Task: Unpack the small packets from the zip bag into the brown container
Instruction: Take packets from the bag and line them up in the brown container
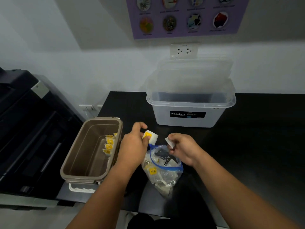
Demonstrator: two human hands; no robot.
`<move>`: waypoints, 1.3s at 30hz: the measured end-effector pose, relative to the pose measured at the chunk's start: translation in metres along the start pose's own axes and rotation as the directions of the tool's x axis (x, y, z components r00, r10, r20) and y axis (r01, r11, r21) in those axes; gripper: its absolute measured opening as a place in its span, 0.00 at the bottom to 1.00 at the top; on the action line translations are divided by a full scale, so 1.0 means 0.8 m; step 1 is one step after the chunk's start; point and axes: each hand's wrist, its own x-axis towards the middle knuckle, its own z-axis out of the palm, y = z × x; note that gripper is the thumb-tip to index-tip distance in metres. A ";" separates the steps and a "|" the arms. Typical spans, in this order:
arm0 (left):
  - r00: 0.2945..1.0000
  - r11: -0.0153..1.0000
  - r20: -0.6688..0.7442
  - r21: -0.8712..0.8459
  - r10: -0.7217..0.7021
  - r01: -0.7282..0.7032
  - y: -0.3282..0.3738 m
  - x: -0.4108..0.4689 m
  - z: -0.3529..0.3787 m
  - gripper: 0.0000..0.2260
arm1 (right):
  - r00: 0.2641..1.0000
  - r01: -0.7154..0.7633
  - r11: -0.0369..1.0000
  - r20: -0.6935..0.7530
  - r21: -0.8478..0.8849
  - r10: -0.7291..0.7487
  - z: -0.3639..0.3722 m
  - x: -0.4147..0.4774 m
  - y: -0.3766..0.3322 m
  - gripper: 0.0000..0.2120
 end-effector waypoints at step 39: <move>0.841 0.648 0.539 0.657 -0.045 -0.386 -0.161 0.080 -0.092 0.08 | 0.871 0.348 0.691 -0.055 -0.634 -0.488 0.195 -0.020 0.022 0.03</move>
